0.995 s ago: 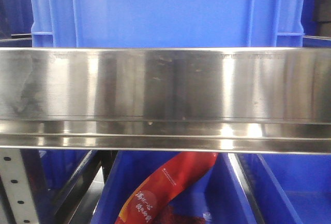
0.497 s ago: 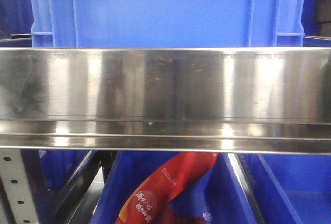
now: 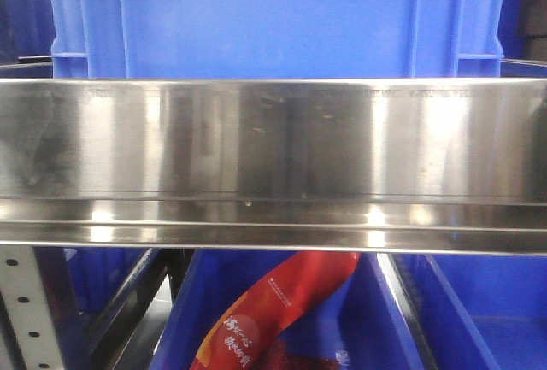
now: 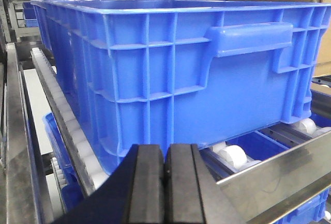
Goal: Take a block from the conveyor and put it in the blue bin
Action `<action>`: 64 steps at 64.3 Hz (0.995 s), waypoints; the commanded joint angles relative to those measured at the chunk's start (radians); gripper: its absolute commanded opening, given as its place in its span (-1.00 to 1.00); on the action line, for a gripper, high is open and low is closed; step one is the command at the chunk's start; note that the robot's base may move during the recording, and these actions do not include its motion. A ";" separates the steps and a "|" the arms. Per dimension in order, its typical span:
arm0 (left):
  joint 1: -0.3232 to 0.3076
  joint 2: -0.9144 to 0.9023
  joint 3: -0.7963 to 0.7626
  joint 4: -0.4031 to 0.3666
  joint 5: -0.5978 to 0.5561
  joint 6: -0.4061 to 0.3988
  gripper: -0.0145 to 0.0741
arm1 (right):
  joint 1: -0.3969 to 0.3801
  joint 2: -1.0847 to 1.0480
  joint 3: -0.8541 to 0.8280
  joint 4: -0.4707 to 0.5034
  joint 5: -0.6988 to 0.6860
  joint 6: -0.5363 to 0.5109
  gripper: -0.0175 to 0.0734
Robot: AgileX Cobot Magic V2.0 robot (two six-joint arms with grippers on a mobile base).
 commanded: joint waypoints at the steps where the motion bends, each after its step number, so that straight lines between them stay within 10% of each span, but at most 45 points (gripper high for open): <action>1: -0.007 -0.007 0.001 -0.005 -0.027 -0.008 -0.92 | 0.001 -0.003 0.003 -0.002 -0.030 -0.002 -0.97; 13: 0.050 -0.050 0.015 0.002 -0.027 -0.008 -0.92 | 0.001 -0.003 0.003 -0.002 -0.030 -0.002 -0.97; 41: 0.483 -0.397 0.288 0.002 -0.040 -0.008 -0.92 | 0.001 -0.003 0.003 -0.002 -0.030 -0.002 -0.97; 64: 0.519 -0.451 0.374 0.002 -0.062 -0.008 -0.92 | 0.001 -0.003 0.003 -0.002 -0.031 -0.002 -0.97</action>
